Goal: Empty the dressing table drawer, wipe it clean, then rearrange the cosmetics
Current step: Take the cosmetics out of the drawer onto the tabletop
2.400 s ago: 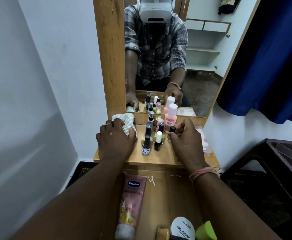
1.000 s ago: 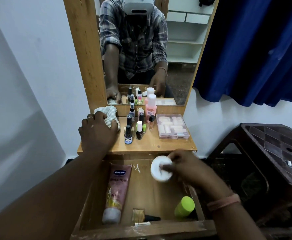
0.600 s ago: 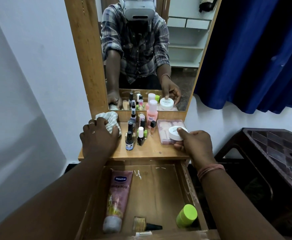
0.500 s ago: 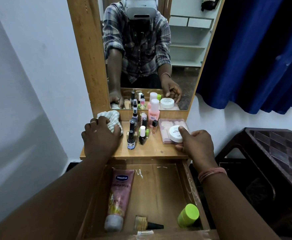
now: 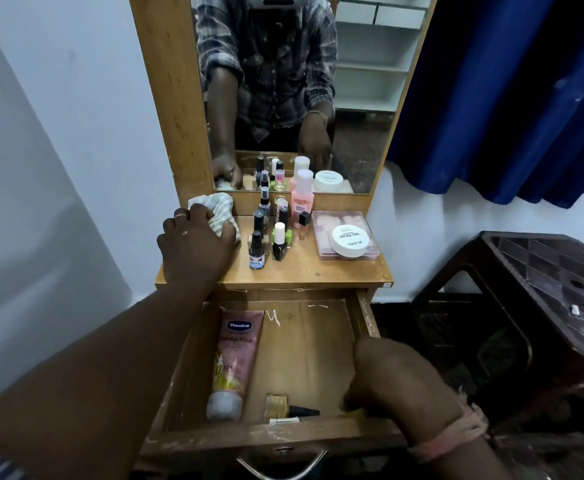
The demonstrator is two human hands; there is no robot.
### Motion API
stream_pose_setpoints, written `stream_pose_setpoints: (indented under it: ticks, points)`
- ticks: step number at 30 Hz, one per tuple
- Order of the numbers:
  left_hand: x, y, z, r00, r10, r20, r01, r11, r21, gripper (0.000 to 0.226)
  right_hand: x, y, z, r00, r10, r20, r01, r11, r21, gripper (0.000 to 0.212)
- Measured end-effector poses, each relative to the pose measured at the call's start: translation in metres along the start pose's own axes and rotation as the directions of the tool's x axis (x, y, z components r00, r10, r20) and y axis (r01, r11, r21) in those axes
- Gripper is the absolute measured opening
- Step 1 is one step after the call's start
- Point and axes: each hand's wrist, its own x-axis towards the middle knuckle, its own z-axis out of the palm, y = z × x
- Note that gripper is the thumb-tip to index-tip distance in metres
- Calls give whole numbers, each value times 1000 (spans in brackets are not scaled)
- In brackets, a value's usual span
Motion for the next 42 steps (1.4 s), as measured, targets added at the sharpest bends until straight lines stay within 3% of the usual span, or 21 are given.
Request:
stream_pose_setpoints:
  ticks: [3,7,11,15,22,29,31,33,35,38,40,42]
  points:
    - [1,-2,1,1000,5,-3,-5,1000,5,49,3,-4,14,990,-65,-123,62,998,-29,35]
    - [2,-2,3,1000,0,-5,0,1000,-2,47,6,-13,-8,957,-158,-244,206,961,183,24]
    - [3,-2,2,1000,1,8,-1,1000,-6,48,7,-26,-50,834,-156,-530,402,829,388,33]
    - [3,-3,2,1000,1,11,0,1000,-14,48,25,-45,-86,673,-106,-732,527,763,374,35]
    - [3,-4,5,1000,-7,-7,7,1000,-10,47,65,-64,-95,668,-159,-727,505,814,287,31]
    - [4,-3,5,1000,-22,13,22,1000,-14,49,67,-61,-72,580,-136,-803,545,798,258,46]
    - [3,-3,4,1000,-23,12,23,999,-23,49,55,-54,-55,560,-131,-818,564,784,260,36]
    - [3,-2,3,1000,-18,7,18,1000,-25,48,41,-46,-31,610,-175,-773,533,812,237,12]
    - [3,-2,3,1000,-16,12,17,1000,-12,48,30,-39,-2,716,-232,-658,468,859,207,10]
    - [3,-2,2,1000,-10,20,10,1000,7,50,26,-32,28,893,-344,-289,390,914,116,14]
    - [2,-2,3,1000,-3,7,3,1000,8,50,33,-29,37,925,-375,-55,377,925,43,15]
    - [2,-3,3,1000,2,-7,-2,1000,4,48,49,-29,42,921,-388,37,389,921,-20,19]
